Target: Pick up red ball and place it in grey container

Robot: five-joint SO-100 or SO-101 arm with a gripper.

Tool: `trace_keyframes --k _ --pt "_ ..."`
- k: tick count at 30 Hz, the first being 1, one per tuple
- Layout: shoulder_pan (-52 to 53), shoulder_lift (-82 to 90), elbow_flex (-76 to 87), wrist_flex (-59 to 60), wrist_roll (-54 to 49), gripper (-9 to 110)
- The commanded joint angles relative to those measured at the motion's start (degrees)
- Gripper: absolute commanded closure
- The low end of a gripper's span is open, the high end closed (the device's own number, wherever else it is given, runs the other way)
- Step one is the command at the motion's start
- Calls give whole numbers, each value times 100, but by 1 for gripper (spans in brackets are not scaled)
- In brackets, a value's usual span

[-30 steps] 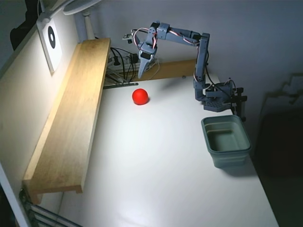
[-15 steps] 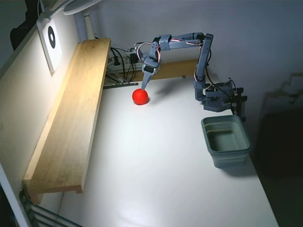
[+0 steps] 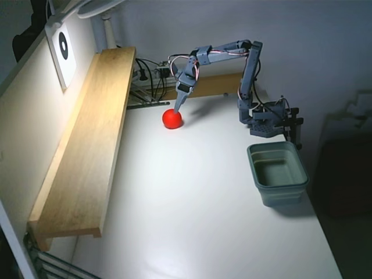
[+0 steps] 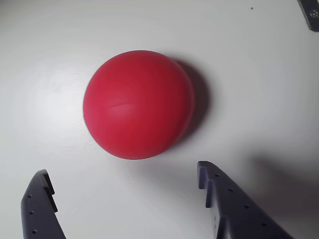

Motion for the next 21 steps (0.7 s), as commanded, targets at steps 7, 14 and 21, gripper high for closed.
trace_keyframes --k 7,14,21 --pt "158 235 2 -33 9 63" --pt "158 235 2 -33 9 63" --pt "158 85 -126 -56 9 63"
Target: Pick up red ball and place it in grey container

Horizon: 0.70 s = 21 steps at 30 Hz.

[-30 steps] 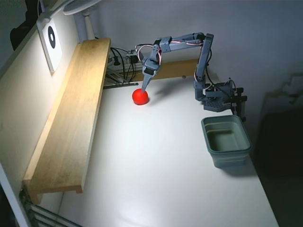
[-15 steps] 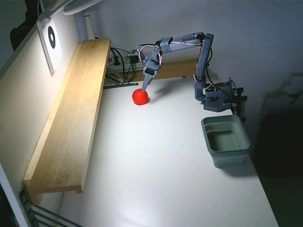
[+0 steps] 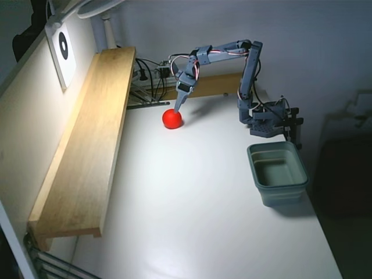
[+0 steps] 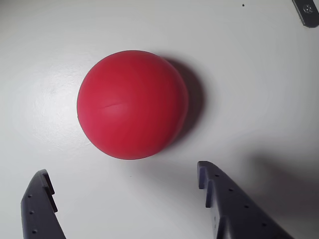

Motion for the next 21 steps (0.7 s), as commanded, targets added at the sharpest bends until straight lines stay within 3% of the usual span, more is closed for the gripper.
trace_keyframes --k 1,21 --pt "132 -31 -215 -83 9 63" --pt "132 -1570 -1620 -217 9 63"
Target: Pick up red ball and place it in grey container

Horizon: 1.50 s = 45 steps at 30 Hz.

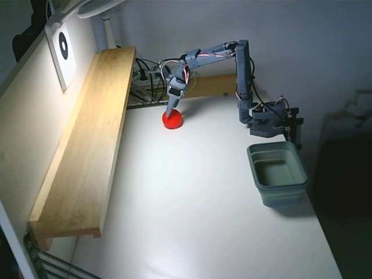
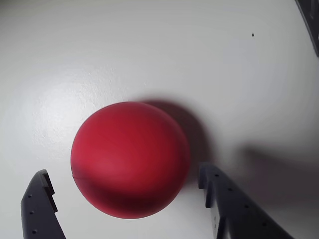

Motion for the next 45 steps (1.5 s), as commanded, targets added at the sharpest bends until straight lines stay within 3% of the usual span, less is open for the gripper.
trace_keyframes --k 1,26,37,38,45 --pt "132 58 -288 -9 9 63" --pt "132 -548 1243 -2146 9 63" --pt "132 -564 1260 -2179 9 63" --pt "132 -564 1260 -2179 9 78" --pt "132 -564 1260 -2179 9 78"
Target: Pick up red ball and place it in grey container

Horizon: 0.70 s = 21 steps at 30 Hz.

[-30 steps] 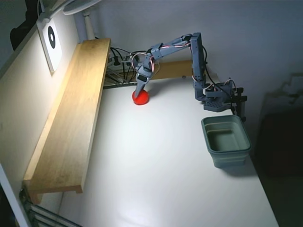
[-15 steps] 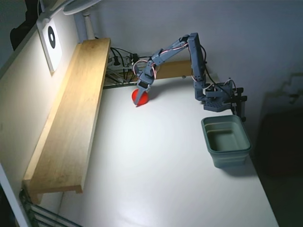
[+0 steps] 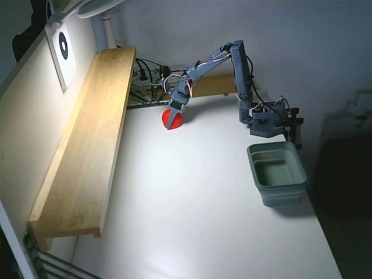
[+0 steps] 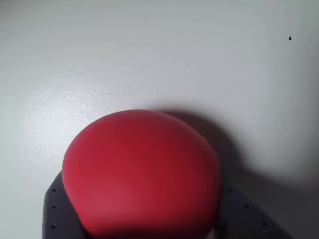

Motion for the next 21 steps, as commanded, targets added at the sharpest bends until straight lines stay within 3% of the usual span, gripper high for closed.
trace_keyframes --k 1,12,21 --pt "158 104 3 18 18 78" --pt "158 126 -23 66 18 78" --pt "158 601 -888 1407 18 78"
